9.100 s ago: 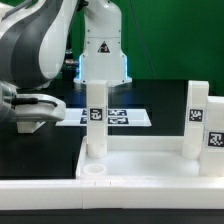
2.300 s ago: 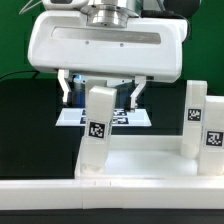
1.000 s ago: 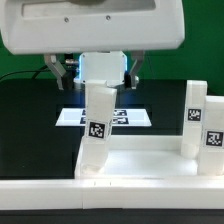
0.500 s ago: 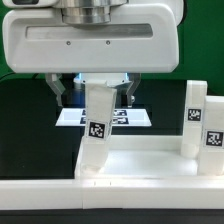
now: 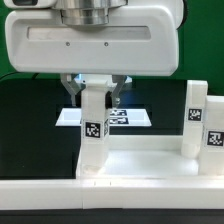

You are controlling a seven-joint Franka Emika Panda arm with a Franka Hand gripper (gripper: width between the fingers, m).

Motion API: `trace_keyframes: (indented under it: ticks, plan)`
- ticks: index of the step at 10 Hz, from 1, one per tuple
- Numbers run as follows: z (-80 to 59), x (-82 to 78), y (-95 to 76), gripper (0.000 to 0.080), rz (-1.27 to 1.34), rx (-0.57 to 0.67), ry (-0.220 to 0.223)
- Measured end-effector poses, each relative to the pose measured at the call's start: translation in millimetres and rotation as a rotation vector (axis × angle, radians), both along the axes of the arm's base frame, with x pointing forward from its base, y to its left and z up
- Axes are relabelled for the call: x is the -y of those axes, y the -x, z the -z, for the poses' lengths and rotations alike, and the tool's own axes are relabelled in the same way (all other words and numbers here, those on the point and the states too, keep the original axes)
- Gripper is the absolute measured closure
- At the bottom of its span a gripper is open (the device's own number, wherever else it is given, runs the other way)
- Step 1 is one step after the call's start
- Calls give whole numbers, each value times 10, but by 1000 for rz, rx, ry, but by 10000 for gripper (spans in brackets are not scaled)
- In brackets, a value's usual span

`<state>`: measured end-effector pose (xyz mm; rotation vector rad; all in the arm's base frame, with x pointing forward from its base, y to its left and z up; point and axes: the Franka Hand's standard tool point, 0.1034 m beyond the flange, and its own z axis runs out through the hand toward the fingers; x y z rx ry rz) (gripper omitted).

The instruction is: Assemble desk

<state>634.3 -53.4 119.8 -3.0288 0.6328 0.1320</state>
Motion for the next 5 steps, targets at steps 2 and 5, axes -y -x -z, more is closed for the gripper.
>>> trace_keyframes:
  ticks: [2, 5]
  plan:
    - [2, -2, 0, 511, 126, -8, 8]
    - [17, 14, -11, 511, 447, -15, 13]
